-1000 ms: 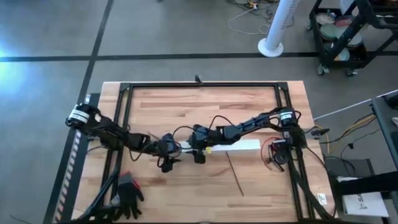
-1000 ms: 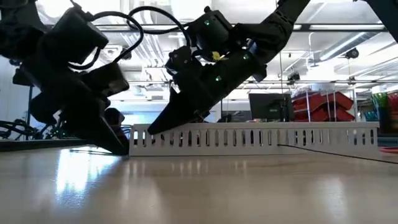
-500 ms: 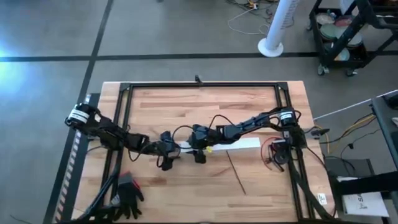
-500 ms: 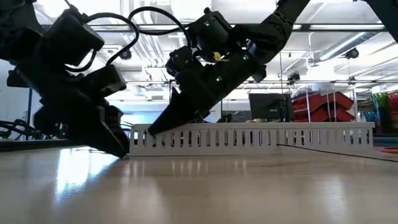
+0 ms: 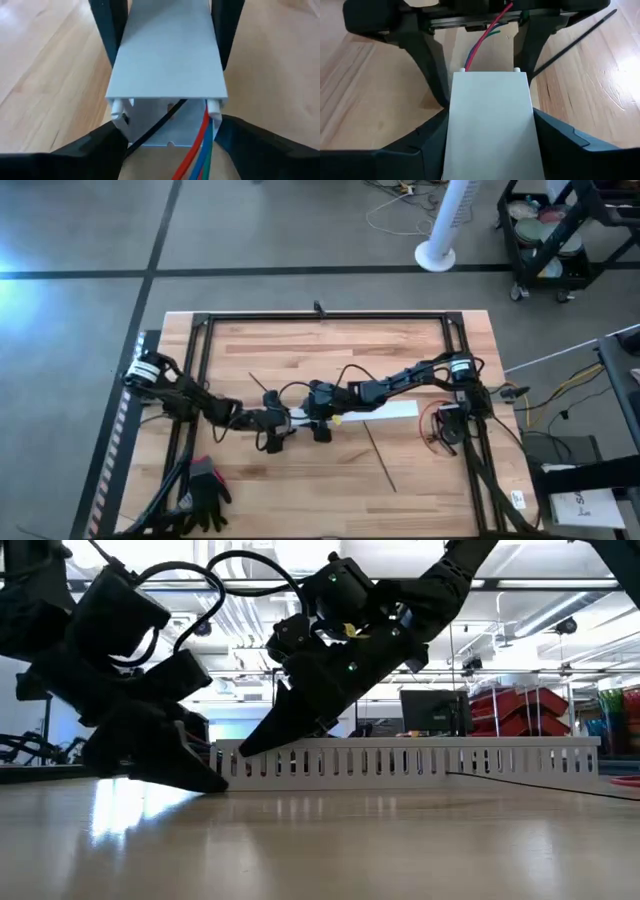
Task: Ziptie cables
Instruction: Close the white cable duct
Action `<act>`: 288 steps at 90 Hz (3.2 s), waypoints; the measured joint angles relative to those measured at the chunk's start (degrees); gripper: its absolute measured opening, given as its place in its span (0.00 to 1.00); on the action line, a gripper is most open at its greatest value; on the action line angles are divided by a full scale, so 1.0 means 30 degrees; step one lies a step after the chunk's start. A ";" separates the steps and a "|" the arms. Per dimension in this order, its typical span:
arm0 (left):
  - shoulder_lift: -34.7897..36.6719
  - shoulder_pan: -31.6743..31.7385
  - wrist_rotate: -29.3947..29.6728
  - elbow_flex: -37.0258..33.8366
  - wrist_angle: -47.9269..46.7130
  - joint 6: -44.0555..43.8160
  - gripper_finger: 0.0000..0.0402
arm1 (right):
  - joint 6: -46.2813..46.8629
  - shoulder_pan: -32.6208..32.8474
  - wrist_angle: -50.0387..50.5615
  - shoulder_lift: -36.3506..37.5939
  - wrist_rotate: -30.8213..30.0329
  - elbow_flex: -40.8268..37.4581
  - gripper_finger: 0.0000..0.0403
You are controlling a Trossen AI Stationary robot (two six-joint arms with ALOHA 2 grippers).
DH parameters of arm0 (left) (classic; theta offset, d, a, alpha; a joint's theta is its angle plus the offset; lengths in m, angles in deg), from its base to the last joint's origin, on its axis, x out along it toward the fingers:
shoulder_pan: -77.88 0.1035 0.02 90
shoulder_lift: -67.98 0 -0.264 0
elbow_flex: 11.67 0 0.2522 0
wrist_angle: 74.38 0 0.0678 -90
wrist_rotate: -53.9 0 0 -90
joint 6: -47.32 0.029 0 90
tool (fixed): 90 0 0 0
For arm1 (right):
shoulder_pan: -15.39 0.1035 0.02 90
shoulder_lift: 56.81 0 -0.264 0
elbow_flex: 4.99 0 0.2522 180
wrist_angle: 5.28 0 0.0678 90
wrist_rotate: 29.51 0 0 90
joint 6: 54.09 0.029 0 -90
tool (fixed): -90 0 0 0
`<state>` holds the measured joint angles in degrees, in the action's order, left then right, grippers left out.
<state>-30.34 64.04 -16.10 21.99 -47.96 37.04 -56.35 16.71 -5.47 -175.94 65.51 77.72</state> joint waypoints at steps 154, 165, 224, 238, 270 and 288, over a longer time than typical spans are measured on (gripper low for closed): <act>-0.0576 0.0029 -0.0434 0.0015 -0.0289 -0.0461 0.53 | 0.0635 0.0060 -0.0118 -0.0131 -0.0229 0.0234 0.56; -0.0576 0.0028 -0.0483 0.0022 -0.0231 -0.0477 0.52 | 0.0603 0.0060 0.0336 -0.0044 -0.0232 0.0255 0.58; -0.0568 0.0015 -0.0521 0.0000 -0.0231 -0.0800 0.52 | 0.1332 0.0060 0.1996 0.0203 -0.0487 0.0342 0.58; -0.0568 0.0015 -0.0521 0.0000 -0.0231 -0.0822 0.52 | 0.1297 0.0060 0.2199 0.0226 -0.0500 0.0342 0.56; -0.0568 0.0007 -0.0517 -0.0022 -0.0250 -0.0898 0.52 | 0.1282 0.0023 0.2726 0.0334 -0.0502 0.0415 0.56; -0.0555 0.0000 -0.0515 -0.0063 -0.0404 -0.0957 0.51 | 0.1316 0.0023 0.3434 0.0439 -0.0509 0.0392 0.57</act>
<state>-32.01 64.04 -17.65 21.80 -49.18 34.17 -52.40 16.78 4.83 -174.62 63.98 78.89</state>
